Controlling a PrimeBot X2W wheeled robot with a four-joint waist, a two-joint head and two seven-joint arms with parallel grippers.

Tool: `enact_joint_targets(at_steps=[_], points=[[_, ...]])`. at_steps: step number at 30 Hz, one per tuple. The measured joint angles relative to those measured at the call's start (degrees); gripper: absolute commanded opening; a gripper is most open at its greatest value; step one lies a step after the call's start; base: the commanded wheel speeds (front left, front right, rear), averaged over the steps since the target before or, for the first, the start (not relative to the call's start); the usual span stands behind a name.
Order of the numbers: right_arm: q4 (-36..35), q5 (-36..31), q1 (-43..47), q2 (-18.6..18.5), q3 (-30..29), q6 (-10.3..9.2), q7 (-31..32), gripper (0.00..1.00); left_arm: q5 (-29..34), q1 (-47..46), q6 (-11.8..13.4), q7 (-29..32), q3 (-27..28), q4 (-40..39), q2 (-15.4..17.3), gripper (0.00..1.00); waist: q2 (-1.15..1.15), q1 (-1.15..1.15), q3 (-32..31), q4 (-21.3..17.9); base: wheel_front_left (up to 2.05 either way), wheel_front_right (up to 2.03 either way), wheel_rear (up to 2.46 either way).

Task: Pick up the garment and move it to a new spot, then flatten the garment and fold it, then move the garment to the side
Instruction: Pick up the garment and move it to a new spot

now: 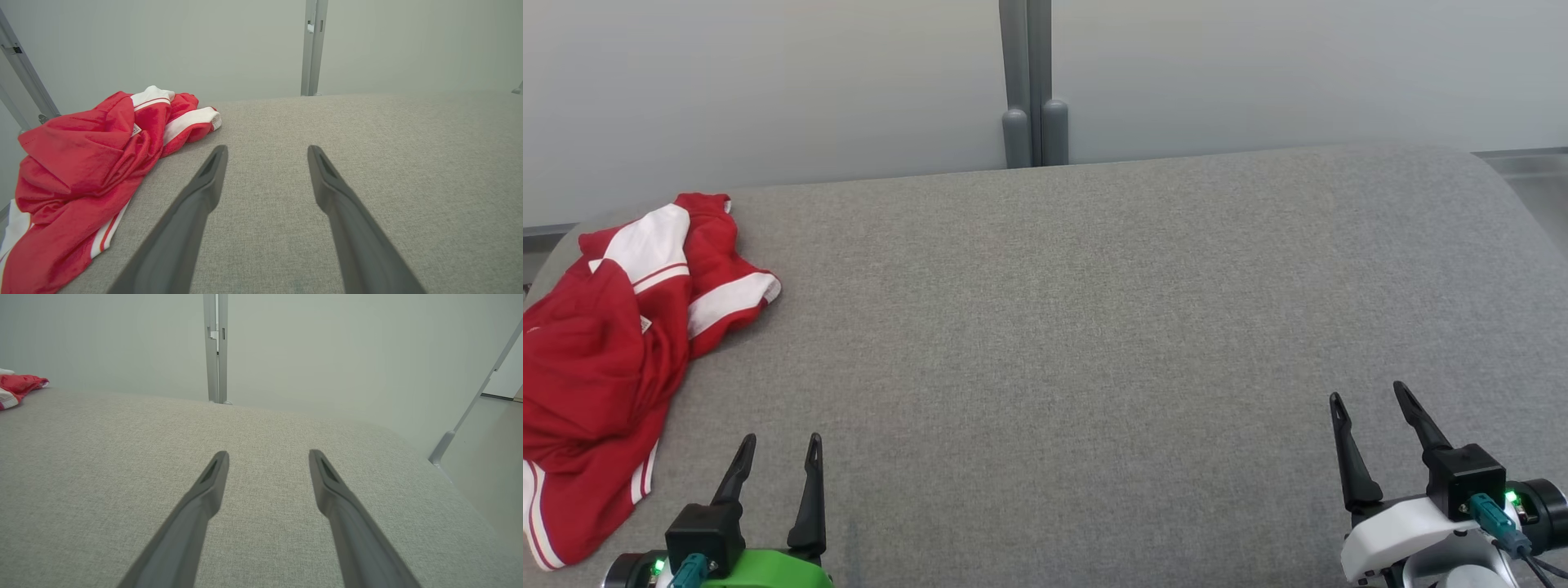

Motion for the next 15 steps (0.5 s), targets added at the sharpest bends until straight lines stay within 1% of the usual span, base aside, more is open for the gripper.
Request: enact_joint_targets(at_steps=[8, 11, 15], points=[[-0.1, 0.1, 0.2, -0.1, -0.4, 0.00, 0.0, 1.00, 0.0, -0.1, 0.0, 0.0, -0.8, 0.2, -0.2, 1.00, 0.00, 0.00, 0.1, 0.5, 0.00, 0.00, 0.00], [-0.4, 0.1, 0.7, -0.2, -0.8, 0.00, 0.0, 1.00, 0.0, -0.6, 0.0, 0.0, -1.7, 0.5, -0.2, 1.00, 0.00, 0.00, 0.1, 1.7, 0.00, 0.00, 0.00], [-0.4, 0.1, 1.8, -0.4, -0.8, 0.00, 0.0, 1.00, 0.0, -1.4, 0.0, -0.1, -1.8, 0.6, 0.0, 1.00, 0.00, 0.00, -0.1, 4.6, 0.00, 0.00, 0.00]])
